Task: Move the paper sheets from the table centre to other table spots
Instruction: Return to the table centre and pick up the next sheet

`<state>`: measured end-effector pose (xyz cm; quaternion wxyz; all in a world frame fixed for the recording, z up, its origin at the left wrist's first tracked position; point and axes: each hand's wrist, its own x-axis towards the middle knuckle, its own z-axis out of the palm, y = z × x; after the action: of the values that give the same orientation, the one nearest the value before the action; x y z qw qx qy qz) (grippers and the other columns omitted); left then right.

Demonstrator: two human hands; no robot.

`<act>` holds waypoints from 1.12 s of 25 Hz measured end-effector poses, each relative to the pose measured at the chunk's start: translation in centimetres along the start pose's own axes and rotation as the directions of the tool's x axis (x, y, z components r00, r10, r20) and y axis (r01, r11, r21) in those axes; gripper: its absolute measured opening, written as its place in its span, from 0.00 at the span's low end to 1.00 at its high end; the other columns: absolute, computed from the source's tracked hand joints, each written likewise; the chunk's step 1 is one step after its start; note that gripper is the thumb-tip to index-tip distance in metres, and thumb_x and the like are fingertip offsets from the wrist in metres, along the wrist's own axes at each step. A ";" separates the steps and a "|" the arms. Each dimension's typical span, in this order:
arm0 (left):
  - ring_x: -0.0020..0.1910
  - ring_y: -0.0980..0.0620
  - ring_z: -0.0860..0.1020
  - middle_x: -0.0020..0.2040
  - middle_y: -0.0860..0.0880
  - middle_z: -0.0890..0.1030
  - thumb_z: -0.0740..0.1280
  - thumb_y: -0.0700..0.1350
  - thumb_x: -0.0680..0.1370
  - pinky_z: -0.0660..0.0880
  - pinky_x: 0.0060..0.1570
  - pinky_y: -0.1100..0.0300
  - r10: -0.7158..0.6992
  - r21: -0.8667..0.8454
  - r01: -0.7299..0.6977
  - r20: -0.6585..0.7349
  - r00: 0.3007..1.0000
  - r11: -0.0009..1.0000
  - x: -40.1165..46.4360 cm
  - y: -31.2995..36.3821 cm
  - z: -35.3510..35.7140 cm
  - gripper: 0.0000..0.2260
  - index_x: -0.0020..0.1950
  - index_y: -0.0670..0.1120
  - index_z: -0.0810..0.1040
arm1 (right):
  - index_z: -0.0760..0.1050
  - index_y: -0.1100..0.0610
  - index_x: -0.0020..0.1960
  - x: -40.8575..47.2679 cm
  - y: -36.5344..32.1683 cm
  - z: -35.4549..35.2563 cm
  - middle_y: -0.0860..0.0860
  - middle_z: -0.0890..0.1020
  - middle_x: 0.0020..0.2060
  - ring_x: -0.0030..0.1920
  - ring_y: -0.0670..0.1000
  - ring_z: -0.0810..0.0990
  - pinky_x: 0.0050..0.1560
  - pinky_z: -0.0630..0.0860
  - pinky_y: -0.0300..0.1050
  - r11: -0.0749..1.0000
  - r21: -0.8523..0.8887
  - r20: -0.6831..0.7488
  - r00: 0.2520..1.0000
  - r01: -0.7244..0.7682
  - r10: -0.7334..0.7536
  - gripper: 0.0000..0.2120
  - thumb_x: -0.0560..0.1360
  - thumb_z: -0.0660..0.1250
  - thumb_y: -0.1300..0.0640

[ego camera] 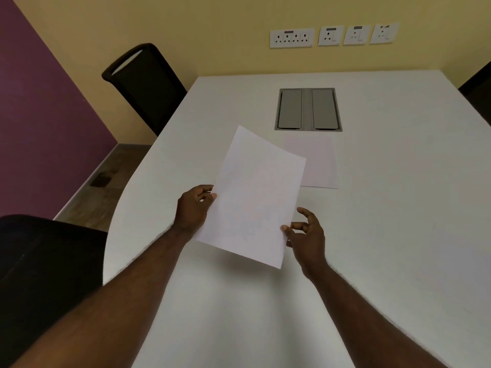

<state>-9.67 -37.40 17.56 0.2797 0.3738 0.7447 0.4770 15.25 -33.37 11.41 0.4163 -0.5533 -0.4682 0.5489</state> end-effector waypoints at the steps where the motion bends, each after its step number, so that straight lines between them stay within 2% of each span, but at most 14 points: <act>1: 0.56 0.42 0.81 0.53 0.41 0.83 0.69 0.40 0.77 0.76 0.60 0.46 -0.003 0.027 0.002 0.016 1.000 1.000 0.3 -0.7 -1.1 0.13 0.60 0.40 0.79 | 0.70 0.49 0.67 -1.1 0.7 1.1 0.56 0.82 0.43 0.40 0.52 0.83 0.34 0.81 0.43 1.000 -0.014 0.003 1.000 -0.008 0.008 0.29 0.70 0.73 0.66; 4: 0.53 0.46 0.81 0.51 0.43 0.84 0.69 0.41 0.76 0.76 0.58 0.50 0.009 0.121 -0.019 0.080 0.997 0.992 1.4 -3.4 -3.9 0.11 0.58 0.42 0.80 | 0.69 0.46 0.68 -3.8 3.2 4.7 0.55 0.79 0.43 0.37 0.53 0.81 0.32 0.81 0.41 0.998 -0.065 0.035 0.999 -0.015 0.017 0.32 0.69 0.73 0.67; 8: 0.51 0.46 0.81 0.50 0.44 0.84 0.68 0.41 0.76 0.76 0.57 0.51 0.016 0.198 -0.046 0.155 0.988 0.979 3.3 -7.4 -7.2 0.10 0.57 0.42 0.81 | 0.73 0.48 0.66 -6.2 6.8 10.3 0.53 0.75 0.41 0.30 0.52 0.79 0.37 0.84 0.52 0.990 -0.131 0.050 0.997 -0.045 0.052 0.29 0.69 0.74 0.65; 13: 0.49 0.52 0.80 0.50 0.48 0.84 0.67 0.42 0.77 0.74 0.49 0.61 0.032 0.315 -0.105 0.227 0.973 0.943 5.7 -12.7 -10.3 0.10 0.57 0.45 0.81 | 0.73 0.51 0.66 -8.3 10.7 16.6 0.49 0.75 0.37 0.29 0.47 0.79 0.40 0.84 0.53 0.979 -0.149 0.052 0.987 -0.141 0.150 0.30 0.67 0.76 0.65; 15: 0.49 0.52 0.80 0.51 0.49 0.84 0.66 0.43 0.77 0.73 0.48 0.61 0.033 0.411 -0.151 0.279 0.960 0.899 6.6 -14.7 -11.1 0.09 0.57 0.46 0.81 | 0.73 0.53 0.67 -8.9 12.0 18.6 0.49 0.76 0.36 0.32 0.48 0.80 0.45 0.83 0.57 0.969 -0.185 0.054 0.983 -0.162 0.175 0.31 0.66 0.76 0.64; 18: 0.54 0.48 0.80 0.55 0.48 0.83 0.67 0.43 0.77 0.73 0.53 0.58 0.012 0.479 -0.173 0.320 0.947 0.860 7.9 -17.1 -12.0 0.12 0.60 0.48 0.79 | 0.70 0.56 0.69 -9.4 13.6 21.1 0.51 0.77 0.36 0.40 0.58 0.83 0.51 0.80 0.58 0.952 -0.223 0.055 0.972 -0.211 0.228 0.34 0.65 0.77 0.64; 20: 0.63 0.46 0.75 0.65 0.48 0.77 0.66 0.45 0.78 0.70 0.62 0.53 0.027 0.544 -0.242 0.373 0.928 0.804 8.2 -18.6 -12.1 0.20 0.70 0.50 0.71 | 0.69 0.57 0.70 -9.7 14.3 22.6 0.52 0.77 0.37 0.41 0.58 0.83 0.52 0.80 0.57 0.938 -0.272 0.037 0.972 -0.215 0.234 0.35 0.65 0.77 0.62; 22: 0.73 0.48 0.65 0.76 0.50 0.65 0.66 0.49 0.78 0.62 0.69 0.49 0.031 0.662 -0.343 0.436 0.900 0.666 7.8 -20.1 -12.1 0.28 0.76 0.52 0.60 | 0.68 0.57 0.70 -9.9 14.6 23.6 0.53 0.78 0.37 0.41 0.57 0.82 0.53 0.79 0.55 0.925 -0.325 0.013 0.977 -0.198 0.214 0.35 0.66 0.77 0.61; 25: 0.77 0.50 0.55 0.79 0.53 0.54 0.63 0.59 0.77 0.53 0.71 0.48 -0.023 0.738 -0.434 0.519 0.855 0.517 6.5 -22.0 -12.3 0.33 0.78 0.55 0.53 | 0.67 0.58 0.70 -10.2 14.5 24.8 0.54 0.79 0.38 0.41 0.55 0.82 0.54 0.78 0.52 0.910 -0.369 -0.009 0.980 -0.187 0.197 0.35 0.66 0.77 0.60; 28: 0.78 0.50 0.50 0.80 0.53 0.48 0.62 0.65 0.74 0.49 0.73 0.46 -0.163 0.769 -0.435 0.559 0.813 0.469 5.6 -23.6 -12.9 0.38 0.78 0.55 0.49 | 0.67 0.59 0.71 -10.8 14.4 25.5 0.55 0.81 0.41 0.44 0.53 0.81 0.53 0.77 0.46 0.894 -0.407 -0.030 0.981 -0.189 0.194 0.37 0.66 0.78 0.56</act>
<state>-29.62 -45.50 0.52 0.2138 0.6462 0.7281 -0.0806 -8.87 -48.40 -1.58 0.2329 -0.6680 -0.5180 0.4808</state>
